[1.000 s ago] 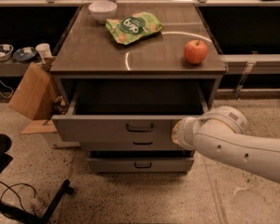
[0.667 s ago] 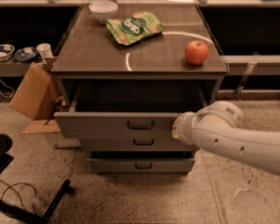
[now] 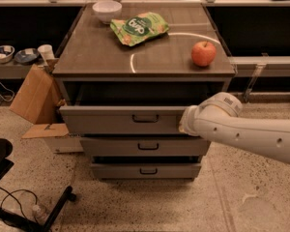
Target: Close top drawer
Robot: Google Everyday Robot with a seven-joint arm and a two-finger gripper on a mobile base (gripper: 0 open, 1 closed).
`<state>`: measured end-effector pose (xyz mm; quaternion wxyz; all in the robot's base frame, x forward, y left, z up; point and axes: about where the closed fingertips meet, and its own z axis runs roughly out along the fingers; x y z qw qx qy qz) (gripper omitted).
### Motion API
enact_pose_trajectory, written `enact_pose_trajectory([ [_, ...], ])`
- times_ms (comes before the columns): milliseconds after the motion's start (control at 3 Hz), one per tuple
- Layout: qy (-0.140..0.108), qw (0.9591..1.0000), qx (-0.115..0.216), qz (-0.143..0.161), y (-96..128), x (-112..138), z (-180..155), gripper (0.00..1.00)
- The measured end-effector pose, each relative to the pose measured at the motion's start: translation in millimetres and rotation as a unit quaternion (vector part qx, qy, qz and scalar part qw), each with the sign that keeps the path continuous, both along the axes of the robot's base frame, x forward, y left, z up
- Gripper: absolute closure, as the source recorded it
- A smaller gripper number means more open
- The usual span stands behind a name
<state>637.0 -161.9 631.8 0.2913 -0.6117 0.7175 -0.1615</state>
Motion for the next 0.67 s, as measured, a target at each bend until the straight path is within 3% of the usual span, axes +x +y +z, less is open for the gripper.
enact_pose_trajectory([
  [333,0.0,1.0,0.0,0.0,-0.1,-0.8,0.1,1.0],
  [667,0.0,1.0,0.0,0.0,0.0,-0.8,0.1,0.75],
])
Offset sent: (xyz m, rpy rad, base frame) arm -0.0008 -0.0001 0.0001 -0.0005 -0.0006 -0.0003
